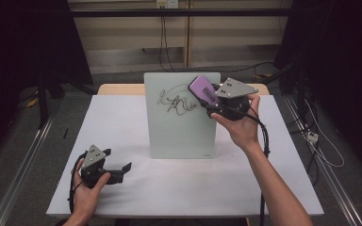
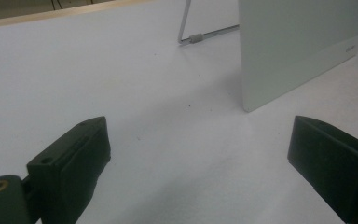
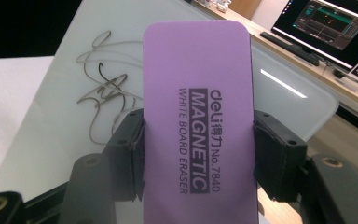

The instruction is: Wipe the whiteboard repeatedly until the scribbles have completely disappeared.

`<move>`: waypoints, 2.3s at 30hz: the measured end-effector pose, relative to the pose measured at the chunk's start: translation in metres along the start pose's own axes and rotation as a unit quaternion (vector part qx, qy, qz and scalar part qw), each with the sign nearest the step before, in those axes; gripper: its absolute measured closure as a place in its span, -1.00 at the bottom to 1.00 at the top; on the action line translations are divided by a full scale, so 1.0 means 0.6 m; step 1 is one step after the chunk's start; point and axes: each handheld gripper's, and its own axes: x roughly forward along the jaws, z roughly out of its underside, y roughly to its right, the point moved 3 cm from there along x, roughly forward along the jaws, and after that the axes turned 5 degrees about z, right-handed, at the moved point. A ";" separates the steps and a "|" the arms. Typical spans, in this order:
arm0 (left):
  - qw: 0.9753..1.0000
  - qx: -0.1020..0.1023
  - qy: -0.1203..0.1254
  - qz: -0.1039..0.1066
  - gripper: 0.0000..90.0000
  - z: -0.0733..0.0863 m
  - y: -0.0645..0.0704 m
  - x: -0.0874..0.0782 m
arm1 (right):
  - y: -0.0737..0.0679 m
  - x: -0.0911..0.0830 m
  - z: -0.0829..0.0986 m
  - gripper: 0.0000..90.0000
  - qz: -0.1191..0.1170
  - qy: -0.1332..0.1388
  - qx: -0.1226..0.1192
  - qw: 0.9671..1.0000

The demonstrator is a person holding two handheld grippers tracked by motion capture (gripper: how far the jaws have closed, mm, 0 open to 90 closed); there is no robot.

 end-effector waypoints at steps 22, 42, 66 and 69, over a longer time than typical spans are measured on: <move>1.000 0.001 -0.002 0.001 -0.87 0.000 0.002 0.001 | -0.098 0.037 0.045 -0.06 -0.064 -0.018 -0.013 0.998; 1.000 0.002 -0.002 0.001 -0.87 0.000 0.002 0.000 | -0.024 0.009 0.004 -0.07 -0.011 -0.015 -0.016 1.000; 1.000 0.003 -0.004 0.002 -0.87 0.000 0.003 0.003 | -0.087 0.037 0.028 -0.07 -0.039 -0.026 -0.023 0.999; 1.000 0.003 -0.004 0.002 -0.87 0.000 0.003 0.004 | -0.104 0.043 0.037 -0.07 -0.052 -0.032 -0.026 0.998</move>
